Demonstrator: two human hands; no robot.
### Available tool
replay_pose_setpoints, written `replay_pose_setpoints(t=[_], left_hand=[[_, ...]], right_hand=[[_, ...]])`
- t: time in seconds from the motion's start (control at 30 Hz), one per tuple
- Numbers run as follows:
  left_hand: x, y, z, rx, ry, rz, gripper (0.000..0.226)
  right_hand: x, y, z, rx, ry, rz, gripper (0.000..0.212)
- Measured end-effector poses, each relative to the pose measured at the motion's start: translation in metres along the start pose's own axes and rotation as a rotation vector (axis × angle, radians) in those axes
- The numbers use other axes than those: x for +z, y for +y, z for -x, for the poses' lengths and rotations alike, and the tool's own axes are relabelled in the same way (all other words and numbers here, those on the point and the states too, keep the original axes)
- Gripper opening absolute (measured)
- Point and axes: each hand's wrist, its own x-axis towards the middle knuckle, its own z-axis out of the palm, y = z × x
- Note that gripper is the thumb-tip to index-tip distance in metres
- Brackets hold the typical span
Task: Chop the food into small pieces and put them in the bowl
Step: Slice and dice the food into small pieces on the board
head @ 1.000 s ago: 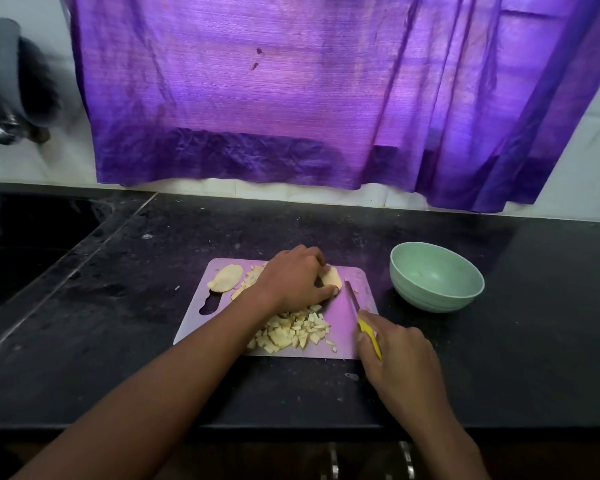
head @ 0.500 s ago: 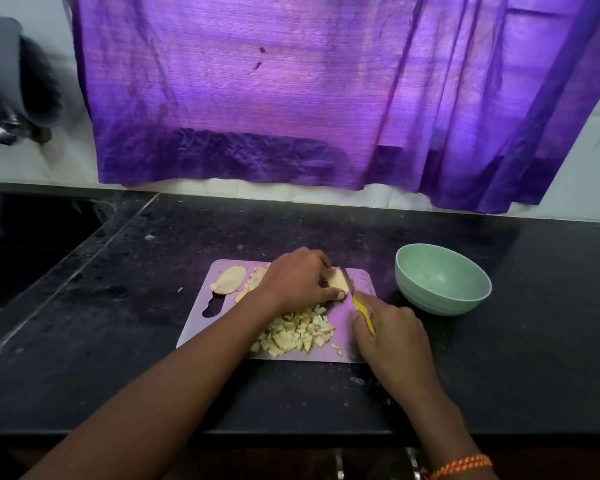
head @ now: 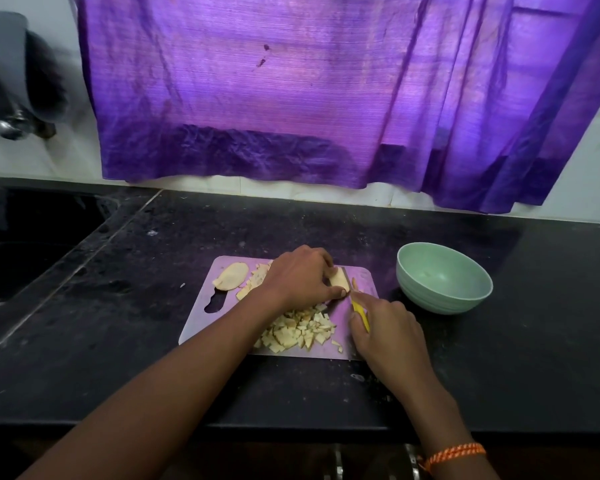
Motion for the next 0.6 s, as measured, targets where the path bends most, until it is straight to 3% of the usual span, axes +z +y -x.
replay_pose_setpoints(t=[0.6], left_hand=[[-0.002, 0.002, 0.002, 0.004, 0.007, -0.076, 0.053]], right_hand=[[-0.012, 0.006, 0.037, 0.01, 0.043, -0.087, 0.046]])
